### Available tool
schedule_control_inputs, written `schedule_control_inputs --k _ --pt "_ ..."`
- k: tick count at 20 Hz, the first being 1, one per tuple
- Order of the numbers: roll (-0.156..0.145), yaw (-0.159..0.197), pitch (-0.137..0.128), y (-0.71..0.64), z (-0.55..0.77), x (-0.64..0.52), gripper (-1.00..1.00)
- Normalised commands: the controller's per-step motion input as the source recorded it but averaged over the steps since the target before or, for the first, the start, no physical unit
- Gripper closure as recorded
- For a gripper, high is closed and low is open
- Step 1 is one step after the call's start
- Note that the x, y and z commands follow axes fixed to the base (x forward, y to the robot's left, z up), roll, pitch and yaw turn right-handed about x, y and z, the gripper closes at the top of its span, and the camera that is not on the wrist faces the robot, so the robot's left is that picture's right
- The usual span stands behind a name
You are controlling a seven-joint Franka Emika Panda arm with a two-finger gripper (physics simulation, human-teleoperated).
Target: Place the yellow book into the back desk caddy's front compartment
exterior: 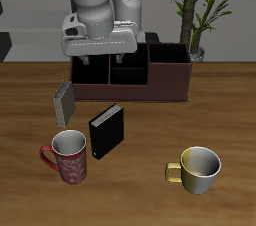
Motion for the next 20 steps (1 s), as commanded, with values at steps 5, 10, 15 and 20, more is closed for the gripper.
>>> schedule_control_inputs --k 5,10,15,20 --pt "-0.04 -0.009 -0.031 -0.62 0.01 -0.1 -1.0" --pt "-0.011 0.005 -0.017 -0.33 -0.07 -0.12 -1.0" --pt "-0.023 0.024 -0.043 -0.34 -0.06 -0.12 -1.0" --pt "0.008 0.019 -0.007 -0.16 -0.18 -0.04 -1.0"
